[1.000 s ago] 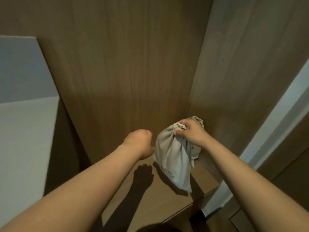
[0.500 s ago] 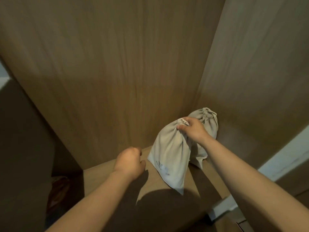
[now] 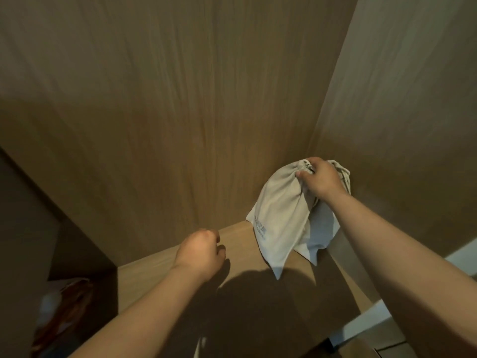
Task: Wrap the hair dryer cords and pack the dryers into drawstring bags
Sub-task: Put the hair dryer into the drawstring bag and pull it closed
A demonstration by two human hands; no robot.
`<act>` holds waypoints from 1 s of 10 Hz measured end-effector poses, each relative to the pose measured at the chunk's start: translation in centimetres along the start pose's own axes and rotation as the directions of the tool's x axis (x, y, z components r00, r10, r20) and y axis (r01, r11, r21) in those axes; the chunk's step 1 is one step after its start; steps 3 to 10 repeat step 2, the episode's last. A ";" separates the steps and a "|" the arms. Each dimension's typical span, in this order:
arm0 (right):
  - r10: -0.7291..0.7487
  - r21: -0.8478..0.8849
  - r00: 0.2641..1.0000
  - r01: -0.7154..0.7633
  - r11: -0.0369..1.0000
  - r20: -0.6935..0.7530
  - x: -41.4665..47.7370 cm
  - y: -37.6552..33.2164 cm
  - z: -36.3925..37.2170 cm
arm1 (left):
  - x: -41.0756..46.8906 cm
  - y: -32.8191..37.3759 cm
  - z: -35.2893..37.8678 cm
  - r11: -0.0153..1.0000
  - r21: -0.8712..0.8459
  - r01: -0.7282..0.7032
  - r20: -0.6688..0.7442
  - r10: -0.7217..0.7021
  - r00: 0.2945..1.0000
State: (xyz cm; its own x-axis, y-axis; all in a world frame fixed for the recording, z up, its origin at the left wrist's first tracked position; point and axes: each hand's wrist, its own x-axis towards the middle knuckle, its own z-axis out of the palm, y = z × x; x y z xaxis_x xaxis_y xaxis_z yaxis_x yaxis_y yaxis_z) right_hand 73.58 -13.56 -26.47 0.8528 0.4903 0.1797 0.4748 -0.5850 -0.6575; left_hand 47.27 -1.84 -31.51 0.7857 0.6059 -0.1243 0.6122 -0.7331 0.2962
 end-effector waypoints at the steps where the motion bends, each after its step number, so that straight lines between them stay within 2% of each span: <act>1: -0.008 -0.085 1.000 0.008 0.996 -0.003 -0.2 -0.4 0.2 | -0.1 -0.2 0.1 1.000 -0.021 0.006 0.010 -0.005 1.000; 2: -0.037 -0.163 0.999 0.031 0.986 -0.034 -0.8 -1.1 -0.1 | -0.4 -0.4 -0.1 0.999 -0.032 0.010 -0.009 -0.010 1.000; 10: -0.037 -0.163 0.999 0.031 0.986 -0.034 -0.8 -1.1 -0.1 | -0.4 -0.4 -0.1 0.999 -0.032 0.010 -0.009 -0.010 1.000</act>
